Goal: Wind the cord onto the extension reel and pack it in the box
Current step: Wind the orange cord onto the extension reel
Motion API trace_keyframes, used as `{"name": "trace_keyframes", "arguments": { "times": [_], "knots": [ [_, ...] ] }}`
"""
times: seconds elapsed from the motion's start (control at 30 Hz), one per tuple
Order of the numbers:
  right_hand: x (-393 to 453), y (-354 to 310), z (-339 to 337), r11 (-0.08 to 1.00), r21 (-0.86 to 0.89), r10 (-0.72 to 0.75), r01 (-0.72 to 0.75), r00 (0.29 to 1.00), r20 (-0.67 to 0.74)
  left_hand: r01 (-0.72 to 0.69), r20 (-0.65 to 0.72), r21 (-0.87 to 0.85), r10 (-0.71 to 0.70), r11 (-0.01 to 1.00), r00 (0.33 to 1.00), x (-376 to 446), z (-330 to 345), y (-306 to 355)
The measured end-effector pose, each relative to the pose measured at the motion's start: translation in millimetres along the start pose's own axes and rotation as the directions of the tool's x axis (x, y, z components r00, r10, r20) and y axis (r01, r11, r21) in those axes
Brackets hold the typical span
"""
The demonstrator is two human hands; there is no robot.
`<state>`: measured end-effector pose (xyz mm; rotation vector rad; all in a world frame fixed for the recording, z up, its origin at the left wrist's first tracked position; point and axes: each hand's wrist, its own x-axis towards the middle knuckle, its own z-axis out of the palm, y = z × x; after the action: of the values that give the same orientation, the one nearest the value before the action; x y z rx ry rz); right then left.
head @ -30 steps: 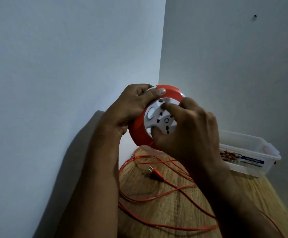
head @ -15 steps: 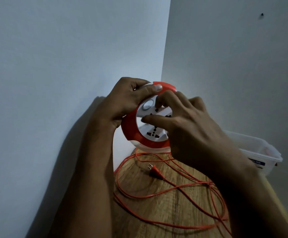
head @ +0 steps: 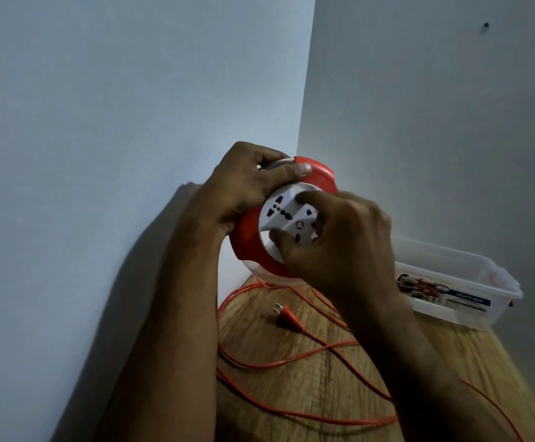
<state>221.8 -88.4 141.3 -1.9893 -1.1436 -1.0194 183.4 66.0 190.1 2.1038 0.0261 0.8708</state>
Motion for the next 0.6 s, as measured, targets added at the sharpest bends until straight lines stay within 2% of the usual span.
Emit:
{"name": "trace_keyframes", "arguments": {
  "times": [0.1, 0.17, 0.27, 0.33, 0.4, 0.47, 0.6],
  "knots": [
    [0, -5, 2, 0.995, 0.046, 0.089, -0.089, 0.996, -0.006, 0.004, 0.002, 0.024, -0.004, 1.0, 1.0, 0, 6, 0],
    [0, -6, -4, 0.997, -0.022, 0.07, -0.07, 0.997, 0.016, 0.004, -0.001, 0.02, -0.004, 1.0, 1.0, 1, 7, 0],
    [5, -8, -21, 0.979, -0.175, -0.095, 0.102, 0.994, 0.049, -0.006, -0.009, 0.003, 0.006, 1.0, 1.0, 2, 2, -3],
    [7, -7, -30, 0.95, -0.182, -0.227, 0.255, 0.96, 0.164, -0.026, -0.005, -0.026, 0.025, 0.999, 1.0, 1, -3, -4],
    [7, -6, -30, 0.9, -0.23, -0.288, 0.369, 0.902, 0.32, -0.032, -0.011, -0.027, 0.032, 0.999, 0.999, 0, -5, -5],
    [5, -6, -23, 0.872, -0.297, -0.248, 0.39, 0.874, 0.418, -0.027, -0.022, -0.027, 0.026, 0.999, 0.999, -2, -6, -5],
    [1, -7, -11, 0.896, -0.311, -0.184, 0.316, 0.903, 0.387, 0.005, -0.038, 0.019, -0.004, 1.0, 0.999, 0, -4, -8]
  ]
}}
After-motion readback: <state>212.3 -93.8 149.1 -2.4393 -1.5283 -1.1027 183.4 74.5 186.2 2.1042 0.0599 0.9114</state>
